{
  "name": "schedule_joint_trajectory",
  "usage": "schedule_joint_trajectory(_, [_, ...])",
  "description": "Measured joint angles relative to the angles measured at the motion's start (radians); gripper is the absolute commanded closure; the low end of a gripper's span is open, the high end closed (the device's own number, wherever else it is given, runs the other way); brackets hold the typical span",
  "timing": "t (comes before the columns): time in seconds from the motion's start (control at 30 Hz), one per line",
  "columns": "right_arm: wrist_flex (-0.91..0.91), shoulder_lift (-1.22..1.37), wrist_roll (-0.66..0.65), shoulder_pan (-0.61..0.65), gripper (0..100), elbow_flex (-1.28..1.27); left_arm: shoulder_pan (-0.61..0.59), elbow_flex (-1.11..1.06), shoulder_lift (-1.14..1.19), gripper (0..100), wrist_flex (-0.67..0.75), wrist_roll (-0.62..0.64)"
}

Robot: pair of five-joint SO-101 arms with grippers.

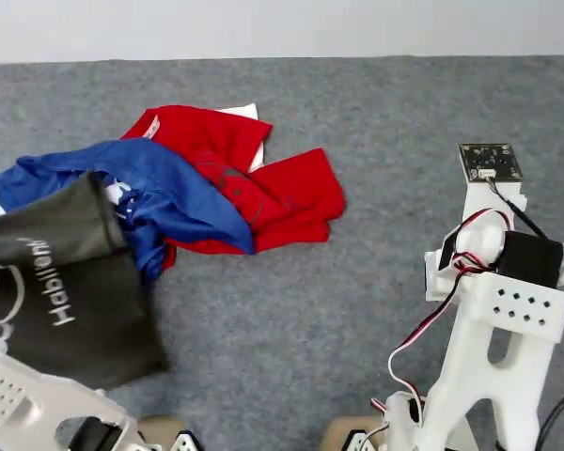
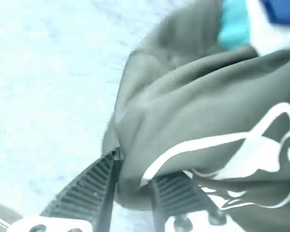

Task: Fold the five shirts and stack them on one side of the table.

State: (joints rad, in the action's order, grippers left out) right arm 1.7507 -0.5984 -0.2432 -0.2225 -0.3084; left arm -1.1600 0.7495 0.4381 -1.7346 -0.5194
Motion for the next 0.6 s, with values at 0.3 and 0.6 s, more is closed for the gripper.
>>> schedule_joint_trajectory(0.3, [0.0, 0.0, 0.0, 0.101, 69.6, 0.0, -0.032, 0.06, 0.0, 93, 0.0, 0.0])
schedule_joint_trajectory(0.6, [0.0, 0.0, 0.0, 0.11, 69.6, 0.0, 0.041, 0.06, -0.152, 67, 0.0, 0.0])
